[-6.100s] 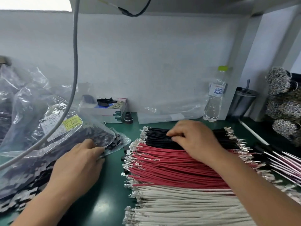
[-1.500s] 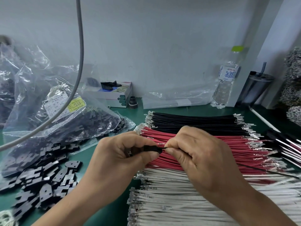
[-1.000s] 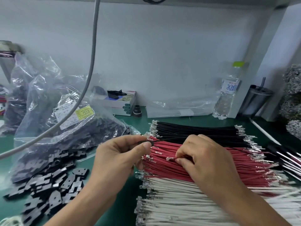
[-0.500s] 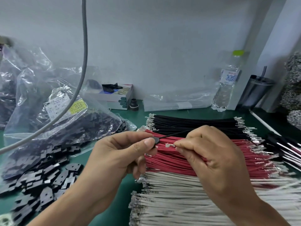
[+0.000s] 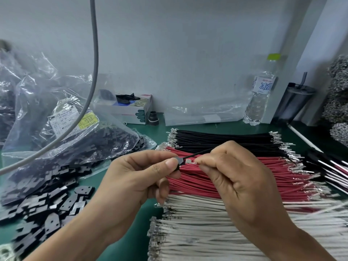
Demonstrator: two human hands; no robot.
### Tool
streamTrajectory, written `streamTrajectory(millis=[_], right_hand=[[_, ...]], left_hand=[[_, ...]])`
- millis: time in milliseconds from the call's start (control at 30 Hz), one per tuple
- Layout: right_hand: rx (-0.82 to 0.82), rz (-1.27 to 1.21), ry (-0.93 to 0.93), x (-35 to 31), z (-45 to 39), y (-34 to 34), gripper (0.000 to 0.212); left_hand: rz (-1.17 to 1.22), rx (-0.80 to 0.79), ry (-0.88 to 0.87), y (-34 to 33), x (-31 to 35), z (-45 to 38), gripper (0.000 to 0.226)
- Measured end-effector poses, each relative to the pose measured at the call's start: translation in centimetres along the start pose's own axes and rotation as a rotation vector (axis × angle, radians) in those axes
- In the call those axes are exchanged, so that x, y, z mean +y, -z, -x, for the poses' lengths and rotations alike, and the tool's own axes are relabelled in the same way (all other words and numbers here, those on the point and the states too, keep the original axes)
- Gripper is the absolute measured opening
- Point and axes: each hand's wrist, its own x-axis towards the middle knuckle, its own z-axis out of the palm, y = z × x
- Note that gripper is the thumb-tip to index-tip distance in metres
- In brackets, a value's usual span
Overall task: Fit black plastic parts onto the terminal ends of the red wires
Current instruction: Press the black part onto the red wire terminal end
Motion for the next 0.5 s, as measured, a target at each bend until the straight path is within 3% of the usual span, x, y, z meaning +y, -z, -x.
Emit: streamTrajectory(millis=[167, 333, 500], right_hand=[[-0.012, 0.078, 0.040, -0.29, -0.21, 0.12, 0.026], [-0.027, 0.260, 0.116, -0.39, -0.25, 0.35, 0.009], [-0.058, 0.437, 0.298, -0.50, -0.29, 0.72, 0.015]], left_hand=[[-0.006, -0.032, 0.008, 0.03, 0.13, 0.10, 0.041], [-0.003, -0.042, 0.056, 0.15, 0.21, 0.15, 0.044], [0.030, -0.031, 0.124, 0.22, 0.45, 0.06, 0.043]])
